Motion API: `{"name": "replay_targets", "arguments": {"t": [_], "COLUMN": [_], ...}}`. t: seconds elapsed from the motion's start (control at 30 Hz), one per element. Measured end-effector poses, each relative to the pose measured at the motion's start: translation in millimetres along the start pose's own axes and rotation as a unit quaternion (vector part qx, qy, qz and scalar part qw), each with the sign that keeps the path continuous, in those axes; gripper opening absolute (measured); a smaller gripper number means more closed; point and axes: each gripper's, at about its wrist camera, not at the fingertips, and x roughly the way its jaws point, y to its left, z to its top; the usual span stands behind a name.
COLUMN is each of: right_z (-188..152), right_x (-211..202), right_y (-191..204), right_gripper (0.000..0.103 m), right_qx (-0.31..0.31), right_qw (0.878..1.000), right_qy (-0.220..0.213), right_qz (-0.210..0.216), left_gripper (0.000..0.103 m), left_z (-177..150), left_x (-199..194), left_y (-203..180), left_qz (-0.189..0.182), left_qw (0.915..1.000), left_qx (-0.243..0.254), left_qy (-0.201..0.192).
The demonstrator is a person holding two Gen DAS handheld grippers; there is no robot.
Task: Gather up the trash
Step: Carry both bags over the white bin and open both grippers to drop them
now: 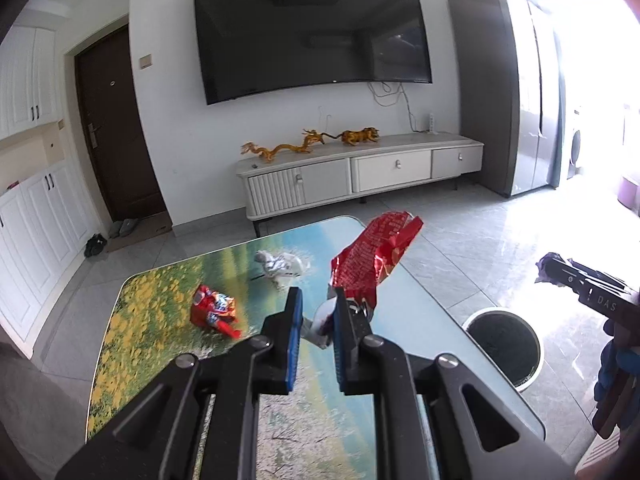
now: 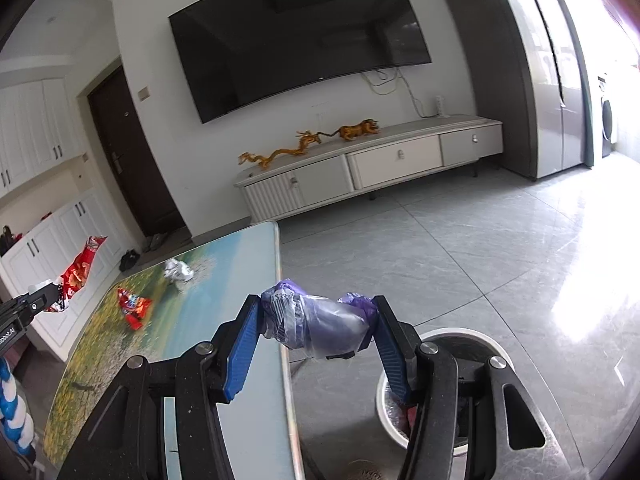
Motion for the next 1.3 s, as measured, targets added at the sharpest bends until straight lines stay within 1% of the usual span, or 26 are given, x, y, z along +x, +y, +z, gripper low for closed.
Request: {"name": "replay_targets", "arguments": {"t": [0.27,0.33,0.4,0.47,0.63,0.77,0.87,1.03,1.1,1.17,1.2,1.23,1.3], "right_z": [-13,-17,-22,-26,-36,-41,-45,-51,-54,-57,-57,-58,-59], "right_x": [6,10,15,19,32,47,61,84,91,96,98,100,100], "right_y": [-50,-62,-76,-89,-117,-137,-149,-167,-174,-179,-181,-183,-186], "right_gripper": [0.052,0.052,0.052,0.052,0.053,0.053,0.053,0.055,0.055,0.059,0.061,0.065,0.07], "right_qx": [0.048,0.059,0.072,0.083,0.103,0.111,0.116,0.122,0.126,0.127,0.128,0.129,0.13], "right_qw": [0.998,0.997,0.996,0.994,0.99,0.987,0.985,0.98,0.978,0.977,0.976,0.975,0.973], "right_qy": [0.008,0.015,0.022,0.029,0.051,0.069,0.083,0.107,0.116,0.123,0.125,0.128,0.129], "right_qz": [-0.032,-0.04,-0.049,-0.059,-0.077,-0.09,-0.099,-0.113,-0.116,-0.122,-0.123,-0.128,-0.136], "left_gripper": [0.013,0.013,0.013,0.014,0.015,0.016,0.016,0.017,0.021,0.026,0.034,0.043,0.048], "left_z": [14,15,18,21,24,20,15,8,5,5,5,5,9], "left_x": [27,36,47,61,99,132,153,187,199,208,211,213,215], "left_y": [-50,-64,-79,-96,-142,-186,-214,-252,-264,-272,-275,-279,-281], "left_qz": [-0.034,-0.05,-0.08,-0.106,-0.151,-0.18,-0.19,-0.224,-0.237,-0.253,-0.26,-0.264,-0.269], "left_qw": [0.9982,0.9968,0.9942,0.9903,0.9793,0.968,0.9613,0.9475,0.9425,0.9374,0.9349,0.9339,0.9345], "left_qx": [0.046,0.056,0.059,0.067,0.094,0.114,0.129,0.125,0.115,0.104,0.097,0.092,0.085], "left_qy": [0.019,0.028,0.042,0.059,0.096,0.132,0.152,0.192,0.206,0.216,0.221,0.222,0.218]}}
